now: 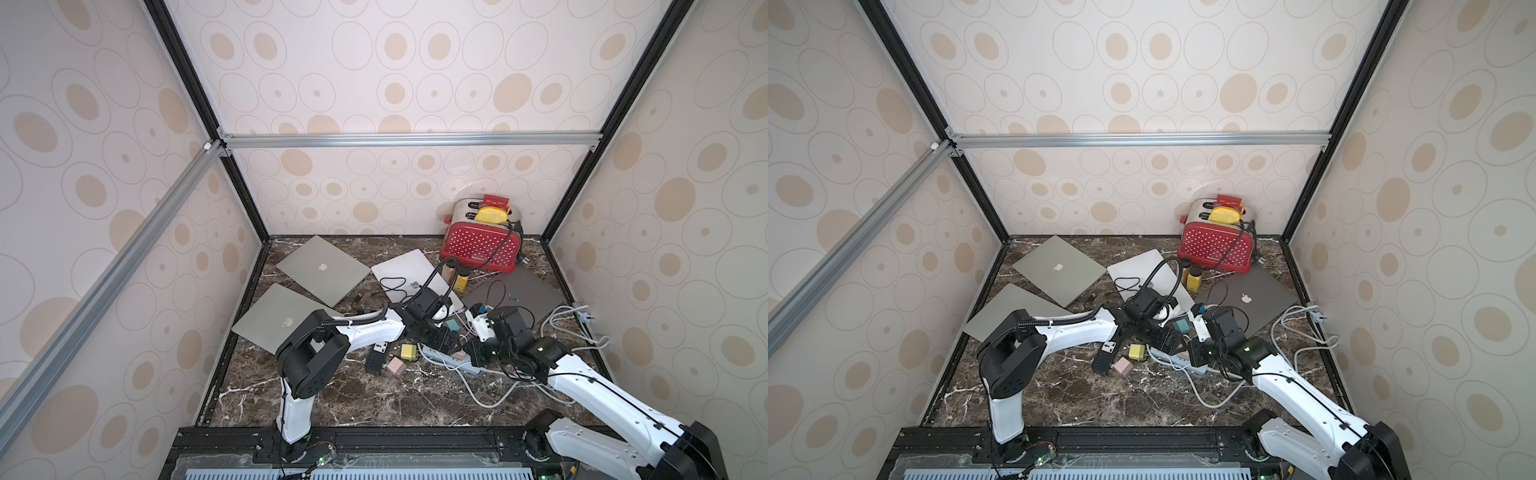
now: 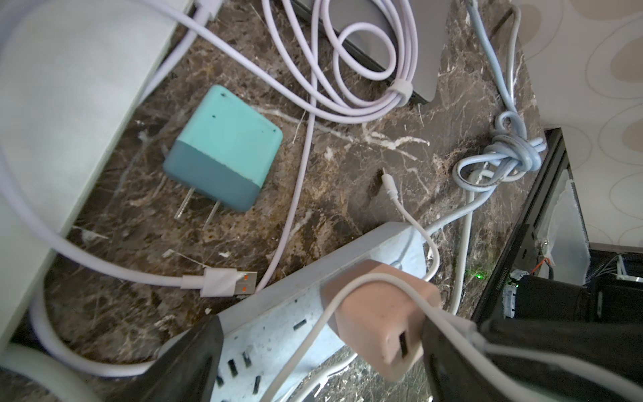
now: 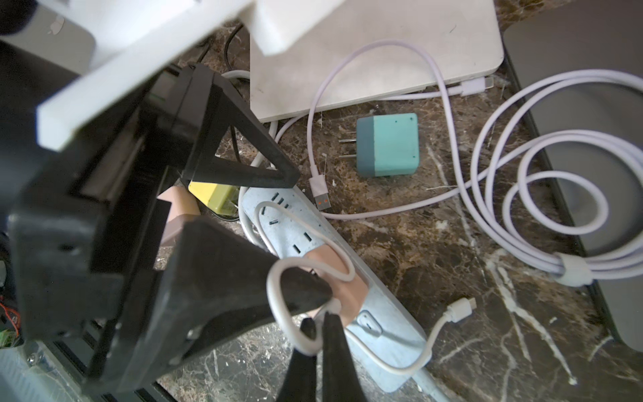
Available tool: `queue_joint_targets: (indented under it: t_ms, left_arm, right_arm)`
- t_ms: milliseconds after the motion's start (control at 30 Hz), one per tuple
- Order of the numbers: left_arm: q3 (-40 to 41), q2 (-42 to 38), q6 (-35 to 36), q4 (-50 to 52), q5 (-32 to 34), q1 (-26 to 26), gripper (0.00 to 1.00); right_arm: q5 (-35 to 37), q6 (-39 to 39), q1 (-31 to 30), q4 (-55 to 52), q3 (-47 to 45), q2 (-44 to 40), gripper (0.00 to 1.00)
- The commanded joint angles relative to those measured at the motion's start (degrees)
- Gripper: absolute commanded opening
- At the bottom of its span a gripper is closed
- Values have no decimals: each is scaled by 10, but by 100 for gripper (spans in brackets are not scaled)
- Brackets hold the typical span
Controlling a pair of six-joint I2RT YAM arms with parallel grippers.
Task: Unplug the laptop charger
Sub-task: Remove the charging cable from the plug, then place the charging cable at the center of the board.
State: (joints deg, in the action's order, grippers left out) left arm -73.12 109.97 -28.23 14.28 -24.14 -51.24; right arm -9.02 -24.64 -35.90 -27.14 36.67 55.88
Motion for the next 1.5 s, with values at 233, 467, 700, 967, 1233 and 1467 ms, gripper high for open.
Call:
queue_joint_targets:
  t_ms: [233, 467, 700, 967, 1233, 1467]
  left_arm:
    - [51, 54, -2, 66, 58, -3, 89]
    - [53, 56, -5, 60, 54, -4, 89]
    - [54, 58, -8, 57, 47, -3, 89]
    - [39, 20, 6, 52, 38, -3, 94]
    - [25, -16, 32, 14, -7, -3, 99]
    - [-18, -10, 44, 31, -38, -4, 99]
  right_arm:
    - [50, 29, -13, 10, 42, -35, 0]
    - [84, 52, -45, 26, 53, -44, 0]
    - [87, 37, -47, 83, 37, -60, 0]
    - [184, 19, -43, -62, 86, -16, 0]
    - [163, -6, 62, -116, 55, -14, 0]
    - [123, 17, 133, -118, 39, -9, 0]
